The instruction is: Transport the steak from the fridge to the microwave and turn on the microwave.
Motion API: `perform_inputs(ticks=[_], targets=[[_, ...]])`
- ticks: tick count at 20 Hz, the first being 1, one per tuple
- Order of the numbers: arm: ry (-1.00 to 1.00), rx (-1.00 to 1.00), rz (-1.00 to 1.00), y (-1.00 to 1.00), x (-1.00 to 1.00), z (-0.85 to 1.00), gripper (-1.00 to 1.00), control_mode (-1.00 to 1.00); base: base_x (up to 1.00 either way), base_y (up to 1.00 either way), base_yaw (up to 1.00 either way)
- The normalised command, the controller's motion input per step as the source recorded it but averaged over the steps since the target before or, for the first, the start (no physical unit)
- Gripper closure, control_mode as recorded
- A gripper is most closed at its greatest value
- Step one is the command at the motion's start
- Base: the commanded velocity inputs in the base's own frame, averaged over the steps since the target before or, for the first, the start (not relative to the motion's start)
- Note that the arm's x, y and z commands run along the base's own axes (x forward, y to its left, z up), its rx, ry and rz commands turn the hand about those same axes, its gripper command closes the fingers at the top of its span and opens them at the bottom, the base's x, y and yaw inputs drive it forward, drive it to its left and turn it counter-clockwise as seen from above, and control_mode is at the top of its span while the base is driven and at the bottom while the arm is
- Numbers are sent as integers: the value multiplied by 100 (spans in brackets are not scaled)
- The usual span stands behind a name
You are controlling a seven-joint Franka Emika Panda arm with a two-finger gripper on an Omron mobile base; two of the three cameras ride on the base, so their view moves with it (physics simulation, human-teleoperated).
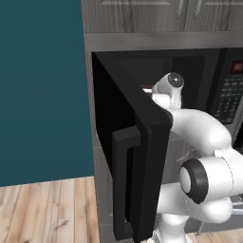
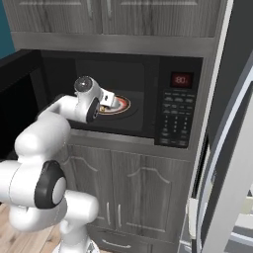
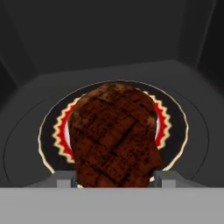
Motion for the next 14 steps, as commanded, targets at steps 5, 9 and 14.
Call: perform_inputs(ticks=[5, 9, 14], targets=[[0, 0, 0, 0, 34, -6, 100, -100, 0, 0, 0], [1, 0, 0, 1, 31, -11, 100, -100, 0, 0, 0], [4, 0, 0, 0, 28, -16, 100, -100, 0, 0, 0]])
